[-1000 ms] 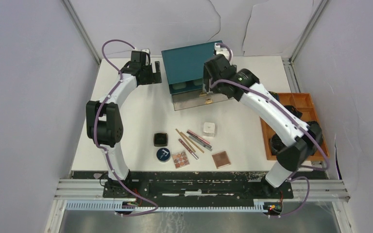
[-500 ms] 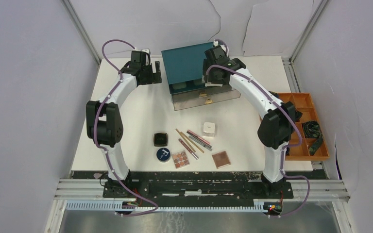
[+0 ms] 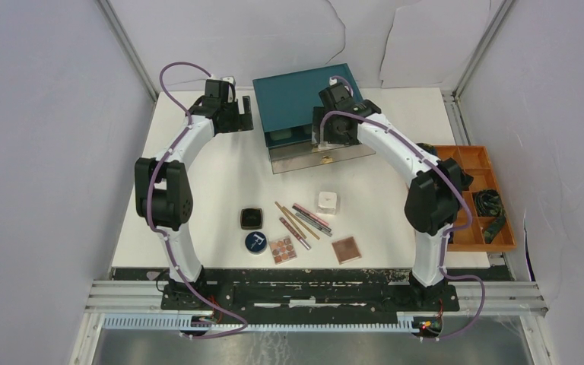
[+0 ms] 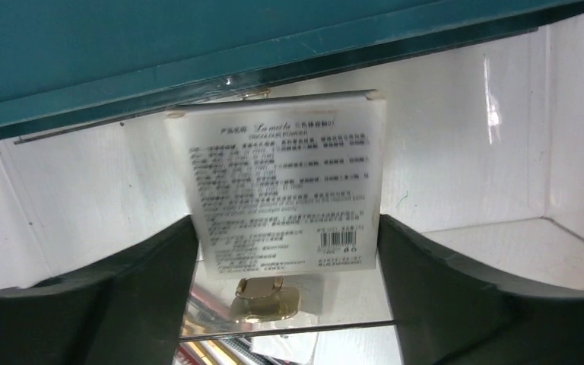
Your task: Organize the makeup
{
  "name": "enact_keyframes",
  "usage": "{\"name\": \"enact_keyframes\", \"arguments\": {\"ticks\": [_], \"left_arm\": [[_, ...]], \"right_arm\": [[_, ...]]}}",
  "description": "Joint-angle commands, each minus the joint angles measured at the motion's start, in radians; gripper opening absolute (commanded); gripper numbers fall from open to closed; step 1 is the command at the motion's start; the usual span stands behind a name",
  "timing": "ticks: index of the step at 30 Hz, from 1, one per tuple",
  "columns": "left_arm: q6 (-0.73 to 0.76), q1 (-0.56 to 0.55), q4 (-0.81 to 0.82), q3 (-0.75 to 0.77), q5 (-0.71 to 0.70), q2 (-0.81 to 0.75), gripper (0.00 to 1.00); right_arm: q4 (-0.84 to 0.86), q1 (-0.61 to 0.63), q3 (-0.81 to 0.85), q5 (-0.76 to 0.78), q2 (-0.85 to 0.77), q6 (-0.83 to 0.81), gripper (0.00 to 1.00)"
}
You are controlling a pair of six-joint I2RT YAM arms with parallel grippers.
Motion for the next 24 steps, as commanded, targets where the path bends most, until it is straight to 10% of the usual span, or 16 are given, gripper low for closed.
{"name": "enact_keyframes", "arguments": {"ticks": [1,15,24], "left_arm": [[0.000,0.002,0.032,0.031,0.007,-0.001,0.99],[-0.003,0.003,0.026,0.047,0.012,0.004,0.99],[-0.002,0.005,0.026,0.043,0.005,0.005,0.99]], "right_arm": [[-0.031,0.001,0.069,0.025,-0.016,-0.034,0.98],[-0.128,0.026,0.184,0.152,-0.198,-0.149,1.00],[-0.092,0.223,-0.447,0.210,-0.524,0.198,0.98]]}}
